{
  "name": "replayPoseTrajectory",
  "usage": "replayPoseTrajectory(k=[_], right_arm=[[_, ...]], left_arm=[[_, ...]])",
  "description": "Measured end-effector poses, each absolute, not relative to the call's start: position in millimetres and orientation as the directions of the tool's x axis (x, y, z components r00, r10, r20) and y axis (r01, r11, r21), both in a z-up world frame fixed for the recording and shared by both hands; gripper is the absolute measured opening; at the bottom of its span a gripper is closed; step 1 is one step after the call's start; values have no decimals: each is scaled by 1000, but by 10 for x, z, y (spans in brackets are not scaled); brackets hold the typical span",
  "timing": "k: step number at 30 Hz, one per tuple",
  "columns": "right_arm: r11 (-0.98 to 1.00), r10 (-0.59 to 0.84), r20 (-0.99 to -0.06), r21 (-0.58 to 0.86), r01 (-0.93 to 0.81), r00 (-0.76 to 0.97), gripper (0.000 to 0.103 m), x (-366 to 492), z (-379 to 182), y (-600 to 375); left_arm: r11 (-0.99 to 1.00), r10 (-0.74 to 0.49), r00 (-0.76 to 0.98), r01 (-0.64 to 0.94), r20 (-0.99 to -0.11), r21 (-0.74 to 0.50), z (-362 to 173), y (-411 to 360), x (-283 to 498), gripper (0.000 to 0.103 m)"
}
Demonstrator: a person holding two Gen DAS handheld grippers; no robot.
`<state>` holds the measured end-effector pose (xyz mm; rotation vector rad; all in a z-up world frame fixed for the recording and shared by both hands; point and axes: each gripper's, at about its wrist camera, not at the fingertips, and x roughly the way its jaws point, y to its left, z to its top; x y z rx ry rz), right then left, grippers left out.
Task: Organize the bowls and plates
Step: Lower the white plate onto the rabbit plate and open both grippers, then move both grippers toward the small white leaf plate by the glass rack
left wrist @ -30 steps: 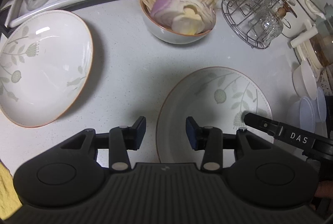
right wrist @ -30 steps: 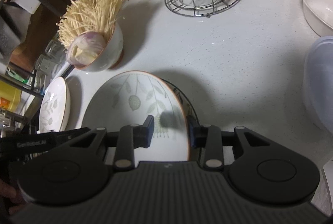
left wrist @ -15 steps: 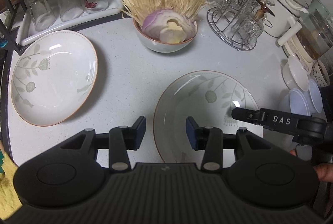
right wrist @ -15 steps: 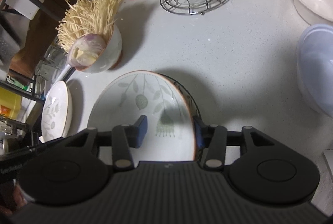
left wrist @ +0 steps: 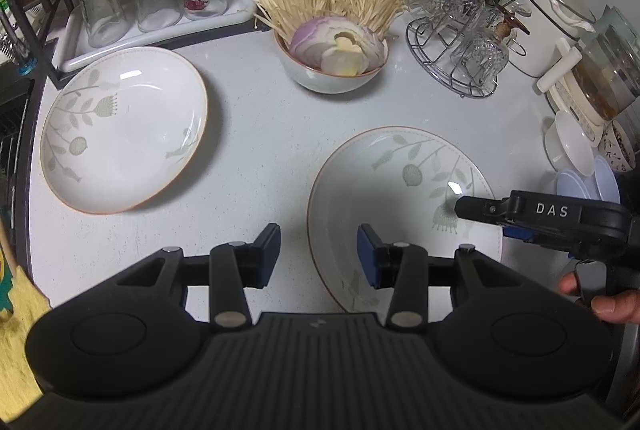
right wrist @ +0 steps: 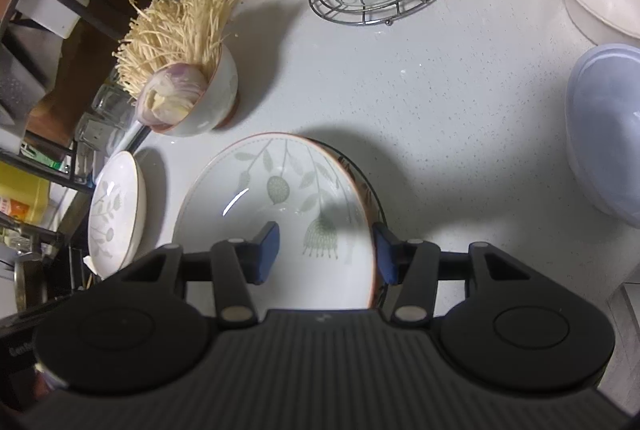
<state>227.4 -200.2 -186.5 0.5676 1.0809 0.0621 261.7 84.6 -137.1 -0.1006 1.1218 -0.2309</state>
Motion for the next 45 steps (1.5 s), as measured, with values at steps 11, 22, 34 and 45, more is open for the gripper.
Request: replayPoseTrajectory(k=[11, 22, 34, 45], right_arm=[[895, 270, -818, 408, 181, 507, 55, 2327, -1739, -2081], [921, 263, -738, 384, 67, 622, 55, 2075, -1189, -2095], [951, 264, -645, 298, -82, 717, 55, 1683, -648, -1843], [952, 272, -645, 287, -104, 714, 55, 1194, -581, -1128]], left_arm=[[971, -238, 425, 93, -873, -219, -1269, 888, 2510, 48], [970, -238, 518, 85, -822, -227, -768, 838, 2353, 48], [963, -266, 604, 126, -751, -240, -380, 901, 2012, 48], [952, -304, 618, 162, -725, -261, -390, 1480, 1503, 48]])
